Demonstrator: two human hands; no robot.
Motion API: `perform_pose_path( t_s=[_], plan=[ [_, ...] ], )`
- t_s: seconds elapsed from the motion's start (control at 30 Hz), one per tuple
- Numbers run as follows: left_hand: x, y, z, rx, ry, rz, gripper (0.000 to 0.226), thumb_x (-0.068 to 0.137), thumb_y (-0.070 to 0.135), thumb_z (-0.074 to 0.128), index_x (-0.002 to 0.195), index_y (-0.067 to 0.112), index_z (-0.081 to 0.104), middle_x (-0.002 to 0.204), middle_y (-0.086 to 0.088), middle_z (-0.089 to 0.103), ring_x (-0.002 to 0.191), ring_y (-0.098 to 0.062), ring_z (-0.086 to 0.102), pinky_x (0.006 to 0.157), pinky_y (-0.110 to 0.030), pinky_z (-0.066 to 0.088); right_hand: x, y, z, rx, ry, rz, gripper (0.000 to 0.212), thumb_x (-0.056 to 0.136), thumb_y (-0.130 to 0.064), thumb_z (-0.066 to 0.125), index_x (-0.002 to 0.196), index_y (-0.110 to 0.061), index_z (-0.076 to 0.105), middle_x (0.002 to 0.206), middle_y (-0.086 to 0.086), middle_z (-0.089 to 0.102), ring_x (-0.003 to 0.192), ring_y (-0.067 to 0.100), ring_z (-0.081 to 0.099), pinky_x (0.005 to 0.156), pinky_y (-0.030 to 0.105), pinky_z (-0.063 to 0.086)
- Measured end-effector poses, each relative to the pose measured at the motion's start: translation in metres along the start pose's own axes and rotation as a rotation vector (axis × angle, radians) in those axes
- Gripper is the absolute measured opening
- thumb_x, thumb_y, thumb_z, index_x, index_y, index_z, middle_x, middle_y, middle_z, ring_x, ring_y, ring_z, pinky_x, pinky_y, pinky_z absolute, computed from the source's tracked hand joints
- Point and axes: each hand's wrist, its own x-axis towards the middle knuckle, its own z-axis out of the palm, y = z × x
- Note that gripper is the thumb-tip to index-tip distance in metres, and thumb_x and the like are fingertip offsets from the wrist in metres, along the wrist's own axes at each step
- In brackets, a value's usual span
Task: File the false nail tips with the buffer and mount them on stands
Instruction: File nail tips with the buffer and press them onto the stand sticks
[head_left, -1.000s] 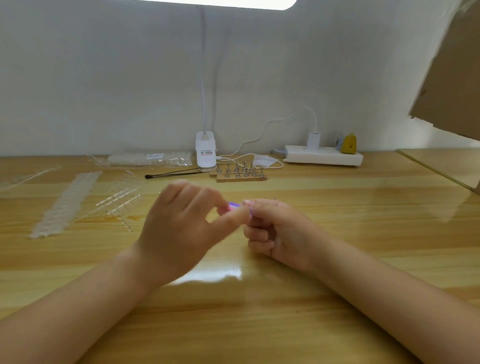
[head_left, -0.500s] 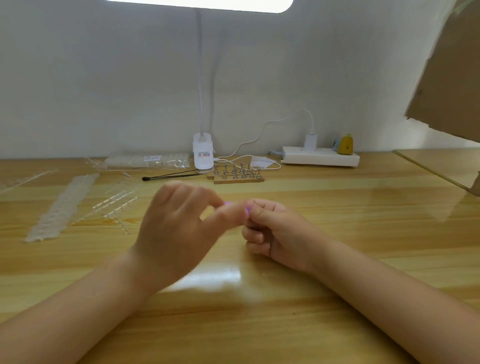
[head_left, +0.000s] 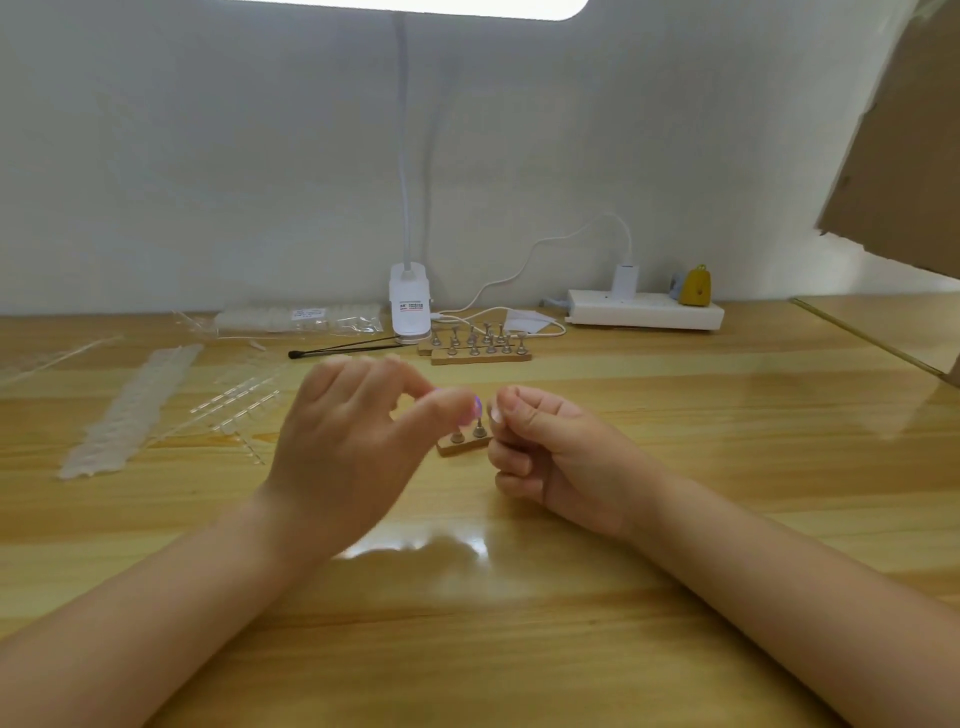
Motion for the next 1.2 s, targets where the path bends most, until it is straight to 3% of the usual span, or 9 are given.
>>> perform_pose_path(
  t_s=[0.13, 0.23, 0.4, 0.5, 0.6, 0.7, 0.83, 1.0, 1.2],
  plan=[
    [0.005, 0.009, -0.003, -0.097, 0.03, -0.003, 0.012, 0.098, 0.03, 0.056, 0.108, 0.031, 0.051, 0.083, 0.001, 0.066, 0.064, -0.022, 0.06, 0.073, -0.037, 0.04, 0.001, 0.002, -0.001, -0.009, 0.025, -0.009, 0.012, 0.088, -0.02, 0.053, 0.078, -0.013, 0.056, 0.063, 0.0, 0.041, 0.05, 0.007, 0.038, 0.044, 0.017, 0.034],
    [0.004, 0.014, -0.002, -0.101, 0.023, 0.038, 0.015, 0.096, 0.025, 0.059, 0.108, 0.031, 0.052, 0.086, 0.002, 0.068, 0.063, -0.019, 0.059, 0.073, -0.036, 0.041, 0.001, 0.003, -0.001, 0.024, 0.023, -0.027, 0.01, 0.086, -0.019, 0.054, 0.076, -0.015, 0.056, 0.064, 0.0, 0.045, 0.05, 0.007, 0.038, 0.044, 0.017, 0.034],
    [-0.005, -0.005, 0.002, -0.018, -0.172, -0.249, 0.014, 0.095, 0.033, 0.052, 0.107, 0.027, 0.058, 0.082, -0.001, 0.065, 0.069, -0.027, 0.061, 0.073, -0.041, 0.041, 0.002, -0.002, -0.006, 0.019, 0.075, -0.056, 0.015, 0.084, -0.025, 0.058, 0.075, -0.013, 0.061, 0.063, 0.001, 0.034, 0.05, 0.008, 0.037, 0.044, 0.018, 0.034],
    [-0.007, -0.008, 0.005, 0.131, -0.348, -0.416, 0.027, 0.094, 0.038, 0.049, 0.095, 0.02, 0.069, 0.074, -0.001, 0.062, 0.066, -0.03, 0.055, 0.069, -0.039, 0.038, 0.003, 0.0, -0.006, -0.061, 0.144, -0.02, 0.019, 0.079, -0.03, 0.062, 0.076, -0.011, 0.06, 0.054, -0.003, 0.036, 0.047, 0.008, 0.035, 0.042, 0.018, 0.033],
    [-0.009, -0.008, 0.005, 0.143, -0.547, -0.532, 0.042, 0.091, 0.051, 0.037, 0.102, 0.025, 0.069, 0.084, 0.003, 0.069, 0.081, -0.029, 0.059, 0.078, -0.038, 0.037, 0.004, 0.003, -0.005, -0.113, 0.189, -0.002, 0.025, 0.075, -0.033, 0.064, 0.078, -0.009, 0.058, 0.05, -0.006, 0.038, 0.045, 0.007, 0.033, 0.041, 0.017, 0.031],
    [-0.003, -0.002, 0.001, -0.147, -0.448, -0.592, 0.055, 0.086, 0.061, 0.035, 0.115, 0.025, 0.066, 0.099, 0.009, 0.068, 0.096, -0.021, 0.06, 0.087, -0.038, 0.035, 0.005, 0.004, -0.004, -0.143, 0.181, -0.008, 0.026, 0.076, -0.032, 0.063, 0.079, -0.007, 0.056, 0.047, -0.01, 0.044, 0.043, 0.006, 0.033, 0.04, 0.016, 0.03],
    [0.006, 0.016, -0.004, -0.621, -0.271, -0.62, 0.037, 0.081, 0.056, 0.062, 0.106, 0.029, 0.069, 0.092, 0.018, 0.067, 0.092, -0.008, 0.061, 0.084, -0.043, 0.047, 0.005, 0.006, -0.005, -0.205, 0.122, -0.009, 0.027, 0.078, -0.034, 0.062, 0.079, -0.008, 0.056, 0.048, -0.011, 0.046, 0.044, 0.005, 0.034, 0.04, 0.016, 0.029],
    [0.004, 0.025, -0.003, -0.68, -0.212, -0.599, 0.02, 0.076, 0.048, 0.072, 0.093, 0.037, 0.072, 0.082, 0.017, 0.068, 0.08, -0.011, 0.058, 0.076, -0.035, 0.047, 0.005, 0.009, -0.005, -0.36, 0.08, -0.008, 0.052, 0.076, -0.047, 0.064, 0.099, 0.0, 0.064, 0.057, -0.002, 0.041, 0.049, 0.007, 0.036, 0.044, 0.019, 0.031],
    [-0.001, 0.023, 0.001, -0.672, -0.21, -0.625, 0.016, 0.071, 0.051, 0.072, 0.087, 0.048, 0.069, 0.081, 0.032, 0.063, 0.08, -0.003, 0.057, 0.075, -0.027, 0.043, 0.005, 0.009, -0.007, -0.352, 0.077, -0.019, 0.052, 0.082, -0.041, 0.06, 0.104, 0.005, 0.064, 0.064, 0.004, 0.041, 0.05, 0.006, 0.035, 0.043, 0.018, 0.03]
  ],
)
